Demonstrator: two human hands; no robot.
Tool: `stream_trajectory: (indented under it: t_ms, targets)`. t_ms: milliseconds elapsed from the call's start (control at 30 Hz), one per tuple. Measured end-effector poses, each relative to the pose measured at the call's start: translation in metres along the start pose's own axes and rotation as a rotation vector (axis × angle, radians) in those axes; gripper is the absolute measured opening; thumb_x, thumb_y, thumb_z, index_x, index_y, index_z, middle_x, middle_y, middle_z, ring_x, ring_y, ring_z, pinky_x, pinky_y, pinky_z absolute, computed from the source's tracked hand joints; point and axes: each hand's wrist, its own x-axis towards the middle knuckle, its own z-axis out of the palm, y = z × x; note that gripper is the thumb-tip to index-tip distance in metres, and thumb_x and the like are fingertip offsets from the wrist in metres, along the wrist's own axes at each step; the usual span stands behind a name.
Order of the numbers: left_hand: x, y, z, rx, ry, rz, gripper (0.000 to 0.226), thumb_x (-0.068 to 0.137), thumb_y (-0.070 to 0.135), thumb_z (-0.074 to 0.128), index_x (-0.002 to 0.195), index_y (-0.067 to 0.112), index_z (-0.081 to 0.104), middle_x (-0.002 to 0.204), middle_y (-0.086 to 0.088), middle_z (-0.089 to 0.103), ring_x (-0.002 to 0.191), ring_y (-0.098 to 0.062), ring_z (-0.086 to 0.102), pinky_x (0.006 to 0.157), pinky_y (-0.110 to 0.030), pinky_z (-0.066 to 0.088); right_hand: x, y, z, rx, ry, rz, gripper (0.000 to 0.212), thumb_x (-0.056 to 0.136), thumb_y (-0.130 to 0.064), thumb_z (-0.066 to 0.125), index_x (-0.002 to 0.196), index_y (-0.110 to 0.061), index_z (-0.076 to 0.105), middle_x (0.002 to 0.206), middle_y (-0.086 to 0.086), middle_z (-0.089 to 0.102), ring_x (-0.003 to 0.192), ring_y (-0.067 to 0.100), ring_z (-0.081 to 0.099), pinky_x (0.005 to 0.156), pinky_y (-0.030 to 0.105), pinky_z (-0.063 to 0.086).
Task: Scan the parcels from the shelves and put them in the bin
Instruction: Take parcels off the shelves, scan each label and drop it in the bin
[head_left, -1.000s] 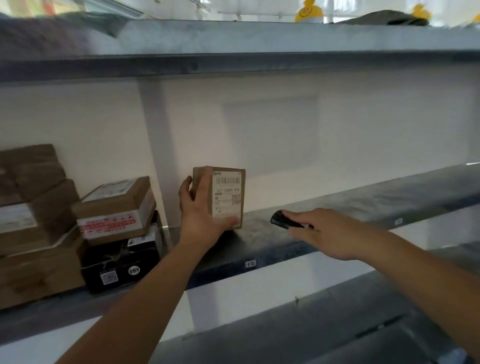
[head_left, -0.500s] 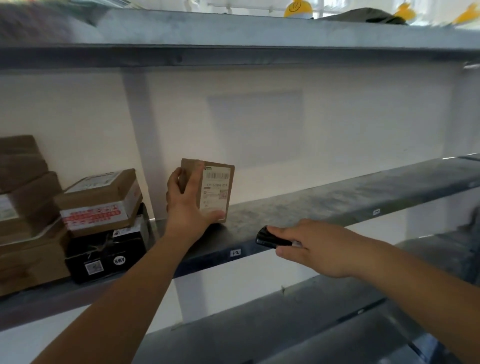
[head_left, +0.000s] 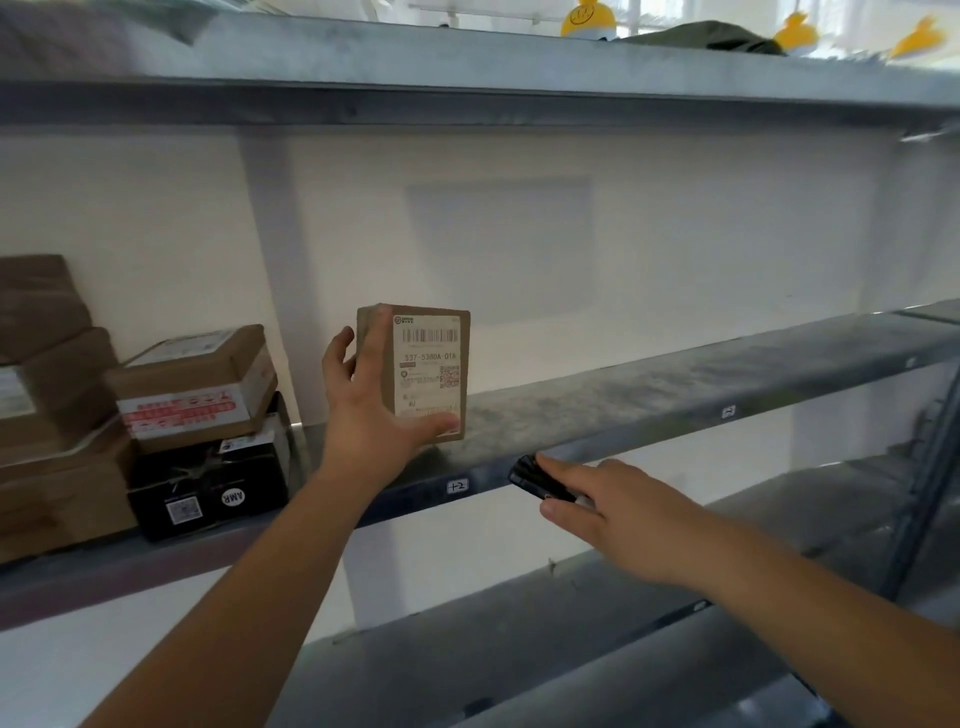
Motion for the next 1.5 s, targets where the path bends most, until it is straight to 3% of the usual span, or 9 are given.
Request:
stream_trajectory:
  t_ms: [167,400,567,767,900,1067,1133,1233,1500]
  targets:
    - [-0.027,0.011,-0.028,-0.129,-0.034,0.041,0.136,0.060,0.025,0.102,0.152,0.063,0.010,0.162,0.010,0.015,0.135,-0.001,0.026,0.111,-0.024,0.031,-0.005,-0.022,0.033,0.056,0.069,0.118,0.066,0.097,-0.069,0.049,0.157,-0.050,0.029,0.103,-0.011,0.048,0.086,0.009,0.058,0.070,0.020,0.045]
    - [-0.067,-0.008,-0.058,-0.376,-0.225,0.008,0.144,0.051,0.033,0.106,0.157,0.062,0.012,0.157,0.013,0.035,0.143,-0.009,0.041,0.112,-0.053,0.049,-0.045,-0.043,0.082,0.197,0.141,0.284,0.056,0.100,-0.066,0.048,0.152,-0.048,0.041,0.105,-0.009,0.061,0.091,0.006,0.062,0.081,0.028,0.055]
    - [-0.124,-0.016,-0.042,-0.583,-0.451,-0.044,0.141,0.050,0.036,0.104,0.159,0.056,0.017,0.152,0.019,0.047,0.139,-0.003,0.050,0.109,-0.047,0.053,-0.101,-0.060,0.127,0.300,0.235,0.435,0.043,0.103,-0.053,0.051,0.146,-0.045,0.050,0.092,-0.007,0.066,0.081,0.004,0.062,0.060,0.014,0.043]
    - [-0.200,-0.035,-0.002,-0.659,-0.707,-0.138,0.139,0.058,0.012,0.103,0.165,0.032,0.017,0.136,0.026,0.060,0.131,-0.003,0.058,0.102,-0.042,0.058,-0.177,-0.060,0.196,0.404,0.334,0.684,0.042,0.102,-0.054,0.052,0.142,-0.043,0.055,0.087,-0.002,0.069,0.071,0.005,0.065,0.058,0.018,0.049]
    - [-0.248,-0.040,0.028,-0.662,-0.880,-0.192,0.139,0.059,0.023,0.104,0.166,0.036,0.016,0.140,0.017,0.062,0.128,-0.005,0.061,0.100,-0.041,0.059,-0.222,-0.055,0.228,0.344,0.361,0.848,0.052,0.101,-0.055,0.052,0.150,-0.039,0.049,0.078,-0.006,0.057,0.059,0.002,0.053,0.047,0.012,0.037]
    - [-0.282,-0.027,0.081,-0.663,-1.059,-0.223,0.138,0.056,0.032,0.106,0.165,0.030,0.021,0.143,0.006,0.063,0.130,-0.017,0.063,0.098,-0.051,0.059,-0.266,-0.031,0.250,0.294,0.390,1.031,0.059,0.095,-0.067,0.049,0.146,-0.038,0.050,0.081,-0.006,0.052,0.061,0.006,0.050,0.051,0.017,0.029]
    - [-0.292,-0.015,0.103,-0.664,-1.109,-0.232,0.139,0.053,0.036,0.105,0.164,0.034,0.021,0.145,0.010,0.060,0.132,-0.012,0.060,0.100,-0.048,0.059,-0.282,-0.021,0.251,0.303,0.393,1.103,0.075,0.087,-0.078,0.041,0.152,-0.042,0.041,0.086,0.002,0.055,0.063,0.011,0.053,0.053,0.023,0.031]
    - [-0.302,0.012,0.136,-0.692,-1.180,-0.267,0.146,0.045,0.047,0.105,0.162,0.050,0.016,0.149,0.017,0.053,0.134,-0.006,0.056,0.104,-0.047,0.056,-0.303,-0.001,0.241,0.307,0.397,1.206,0.072,0.094,-0.073,0.044,0.159,-0.045,0.030,0.093,0.005,0.057,0.072,0.016,0.059,0.055,0.027,0.034]
    - [-0.309,0.107,0.246,-0.785,-1.345,-0.331,0.139,0.053,0.026,0.105,0.159,0.055,0.019,0.137,0.024,0.062,0.126,-0.004,0.063,0.099,-0.048,0.059,-0.351,0.099,0.188,0.404,0.541,1.328,0.070,0.096,-0.068,0.051,0.159,-0.047,0.028,0.106,0.005,0.059,0.078,0.018,0.059,0.055,0.026,0.035]
